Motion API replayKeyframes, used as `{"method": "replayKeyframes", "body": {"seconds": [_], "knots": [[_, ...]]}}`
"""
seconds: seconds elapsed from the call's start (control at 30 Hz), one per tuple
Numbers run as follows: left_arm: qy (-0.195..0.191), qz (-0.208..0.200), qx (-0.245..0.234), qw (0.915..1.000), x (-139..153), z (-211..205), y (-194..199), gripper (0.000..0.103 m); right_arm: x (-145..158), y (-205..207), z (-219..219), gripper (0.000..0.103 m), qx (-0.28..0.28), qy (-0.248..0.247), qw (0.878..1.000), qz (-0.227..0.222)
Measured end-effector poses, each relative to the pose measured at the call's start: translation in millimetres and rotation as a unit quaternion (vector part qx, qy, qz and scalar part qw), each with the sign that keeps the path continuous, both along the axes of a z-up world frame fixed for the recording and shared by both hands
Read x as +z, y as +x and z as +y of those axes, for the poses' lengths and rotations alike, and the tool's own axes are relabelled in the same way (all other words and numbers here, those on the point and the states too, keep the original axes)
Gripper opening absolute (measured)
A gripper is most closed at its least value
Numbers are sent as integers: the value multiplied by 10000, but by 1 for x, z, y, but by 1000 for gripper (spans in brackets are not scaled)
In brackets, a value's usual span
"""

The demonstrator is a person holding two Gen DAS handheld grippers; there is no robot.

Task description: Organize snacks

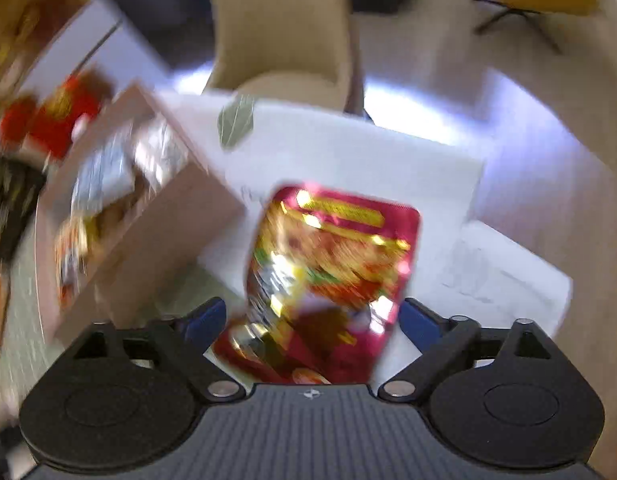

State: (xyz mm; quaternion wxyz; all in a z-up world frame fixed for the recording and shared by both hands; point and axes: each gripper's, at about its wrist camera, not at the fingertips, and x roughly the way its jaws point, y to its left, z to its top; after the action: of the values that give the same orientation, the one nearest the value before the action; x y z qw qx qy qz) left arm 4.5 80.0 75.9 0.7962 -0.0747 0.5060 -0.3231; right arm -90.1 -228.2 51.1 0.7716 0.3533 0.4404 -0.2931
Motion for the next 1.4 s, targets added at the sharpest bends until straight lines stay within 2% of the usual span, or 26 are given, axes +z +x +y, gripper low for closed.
{"method": "replayKeyframes", "body": {"seconds": [0.03, 0.17, 0.3, 0.33, 0.37, 0.4, 0.53, 0.6, 0.7, 0.73, 0.8, 0.9, 1.0, 1.07, 1.1, 1.13, 1.23, 1.4], "knots": [[39, 17, 50, 10000, 2, 12, 0, 20, -2, 8, 5, 103, -6, -112, 9999, 108], [94, 91, 213, 9997, 2, 46, -13, 20, -11, 40, 33, 103, 98, -1095, 9901, 873], [104, 146, 244, 9995, -1, 66, -15, 20, -14, 27, 50, 101, 530, -1535, 9856, 477], [102, 151, 230, 9996, -3, 66, -15, 20, -12, 21, 52, 93, 665, -1580, 9843, 421], [99, 162, 203, 9996, -3, 69, -16, 20, -10, 14, 53, 90, 827, -1525, 9843, 328], [104, 173, 172, 9996, -4, 69, -16, 20, -7, 6, 54, 83, 953, -1438, 9847, 255], [103, 187, -67, 9997, -5, 67, -22, 20, 19, -28, 62, 43, 1473, -1435, 9786, -105], [66, 238, -153, 9996, -8, 65, -24, 20, 33, -39, 70, 36, 1725, -1607, 9716, -197], [-5, 332, -249, 9991, -11, 61, -28, 20, 45, -44, 74, 30, 1944, -1594, 9673, -327], [-34, 329, -270, 9991, -11, 60, -30, 20, 48, -45, 74, 16, 2008, -1615, 9655, -374], [-79, 284, -270, 9992, -7, 60, -33, 20, 59, -45, 77, 0, 2150, -1594, 9625, -431], [-144, 227, -153, 9995, -2, 64, -35, 20, 68, -42, 76, 0, 2288, -1632, 9585, -470], [-304, 216, -207, 9991, 3, 63, -36, 20, 69, -48, 67, 2, 2203, -1800, 9581, -343], [-443, 280, -318, 9981, 3, 55, -35, 20, 60, -51, 54, 23, 2164, -1692, 9612, -245], [-501, 330, -366, 9975, 3, 50, -34, 20, 56, -52, 49, 57, 2216, -1590, 9617, -261], [-532, 366, -413, 9971, 2, 42, -33, 20, 50, -53, 46, 82, 2256, -1582, 9607, -346], [-473, 427, -606, 9961, -1, 15, -31, 20, 28, -49, 45, 84, 2144, -1855, 9586, -273], [-192, 523, -889, 9945, -8, -18, -34, 20, -2, -40, 40, 84, 1942, -1718, 9643, -531]]}}
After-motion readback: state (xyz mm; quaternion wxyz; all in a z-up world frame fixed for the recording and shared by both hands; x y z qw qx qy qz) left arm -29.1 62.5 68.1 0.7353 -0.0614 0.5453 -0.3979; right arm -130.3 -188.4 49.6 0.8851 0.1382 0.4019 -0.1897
